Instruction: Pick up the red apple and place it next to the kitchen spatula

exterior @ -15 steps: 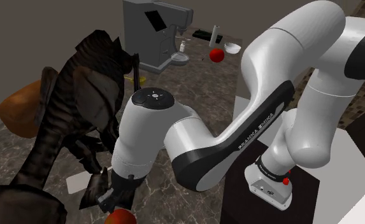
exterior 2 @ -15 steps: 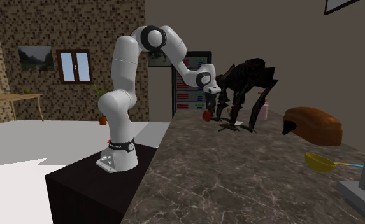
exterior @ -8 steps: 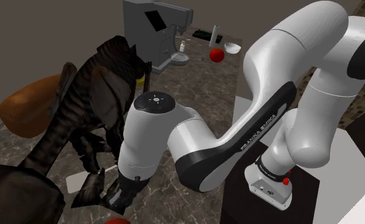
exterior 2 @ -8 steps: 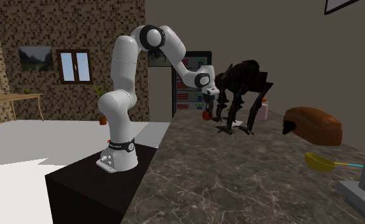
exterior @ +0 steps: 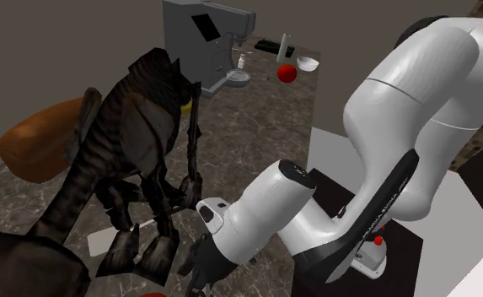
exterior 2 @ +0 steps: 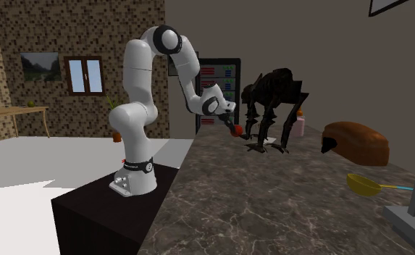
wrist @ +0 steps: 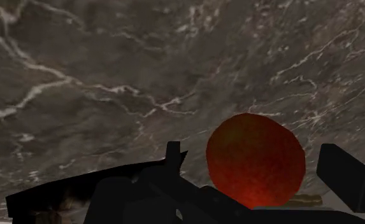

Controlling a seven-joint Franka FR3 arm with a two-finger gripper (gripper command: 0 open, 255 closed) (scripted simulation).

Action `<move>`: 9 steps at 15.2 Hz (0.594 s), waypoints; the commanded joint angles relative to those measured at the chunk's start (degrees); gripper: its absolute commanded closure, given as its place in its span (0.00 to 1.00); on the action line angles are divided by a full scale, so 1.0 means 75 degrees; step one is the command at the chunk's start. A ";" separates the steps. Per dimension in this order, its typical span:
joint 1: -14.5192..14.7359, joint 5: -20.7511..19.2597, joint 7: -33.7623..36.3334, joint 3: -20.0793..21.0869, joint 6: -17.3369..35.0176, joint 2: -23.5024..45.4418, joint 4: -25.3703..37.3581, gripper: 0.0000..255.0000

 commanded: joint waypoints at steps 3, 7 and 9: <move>0.1664 0.0245 -0.1099 -0.1535 0.1243 0.0360 -0.0183 0.00; 0.2975 0.1104 -0.1897 -0.2611 0.1463 0.0955 0.0240 0.00; 0.2978 0.1100 -0.1894 -0.2614 0.1463 0.0955 0.0241 0.00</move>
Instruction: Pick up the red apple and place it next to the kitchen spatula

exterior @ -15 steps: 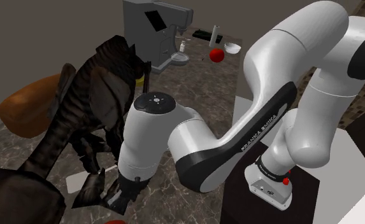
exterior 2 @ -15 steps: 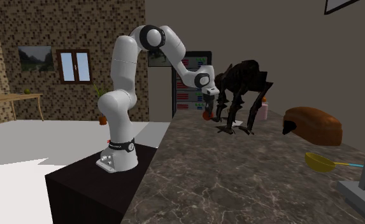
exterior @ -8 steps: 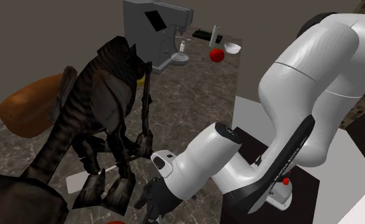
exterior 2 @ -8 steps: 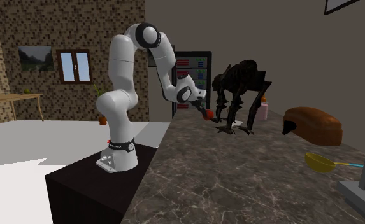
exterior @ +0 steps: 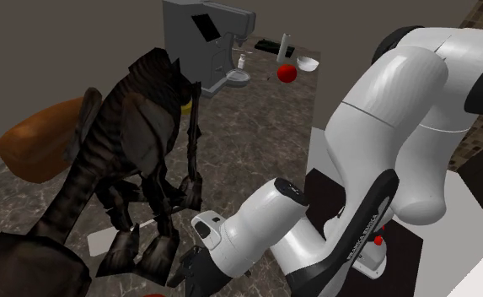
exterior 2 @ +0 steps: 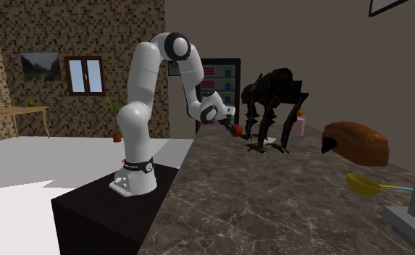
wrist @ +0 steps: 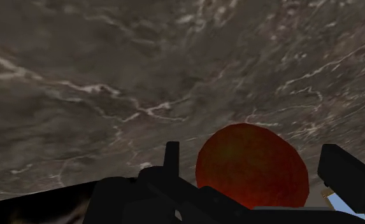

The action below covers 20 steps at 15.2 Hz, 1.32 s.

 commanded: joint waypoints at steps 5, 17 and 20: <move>0.0124 0.0079 -0.0063 -0.0095 0.0014 0.0041 0.0039 0.00; -0.0017 -0.0002 0.0030 0.0030 -0.0089 -0.0069 0.0029 1.00; -0.0575 -0.0318 0.0368 0.0524 -0.0401 -0.0383 0.0013 1.00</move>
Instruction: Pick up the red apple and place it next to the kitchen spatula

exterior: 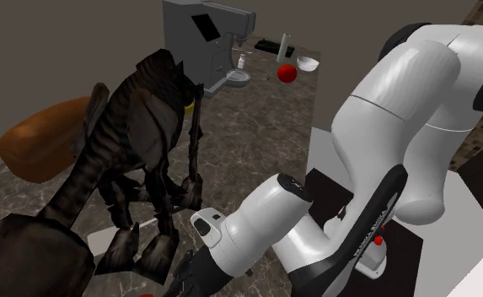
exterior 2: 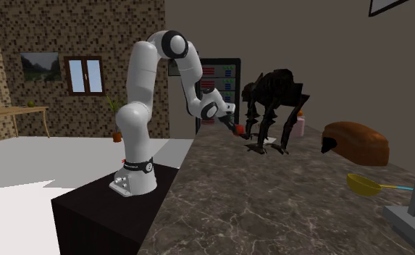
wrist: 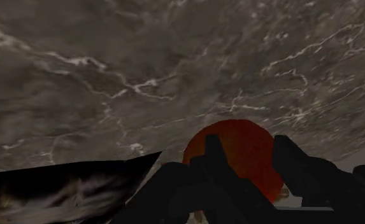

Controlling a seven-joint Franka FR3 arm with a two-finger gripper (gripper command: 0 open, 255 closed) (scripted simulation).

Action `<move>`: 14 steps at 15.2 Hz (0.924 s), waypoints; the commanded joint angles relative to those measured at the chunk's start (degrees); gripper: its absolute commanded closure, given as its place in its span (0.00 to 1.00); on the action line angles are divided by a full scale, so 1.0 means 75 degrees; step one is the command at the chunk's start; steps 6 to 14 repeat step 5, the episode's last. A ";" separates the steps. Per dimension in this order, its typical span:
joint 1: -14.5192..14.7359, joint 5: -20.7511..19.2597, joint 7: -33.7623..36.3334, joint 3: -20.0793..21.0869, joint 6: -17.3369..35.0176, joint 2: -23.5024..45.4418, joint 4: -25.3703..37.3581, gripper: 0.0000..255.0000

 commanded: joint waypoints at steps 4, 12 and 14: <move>-0.1542 -0.0729 0.0723 0.1360 -0.0560 -0.0454 -0.0018 1.00; -0.2025 -0.0915 0.0892 0.1809 -0.0668 -0.0526 -0.0008 1.00; -0.2025 -0.0915 0.0892 0.1809 -0.0668 -0.0526 -0.0008 1.00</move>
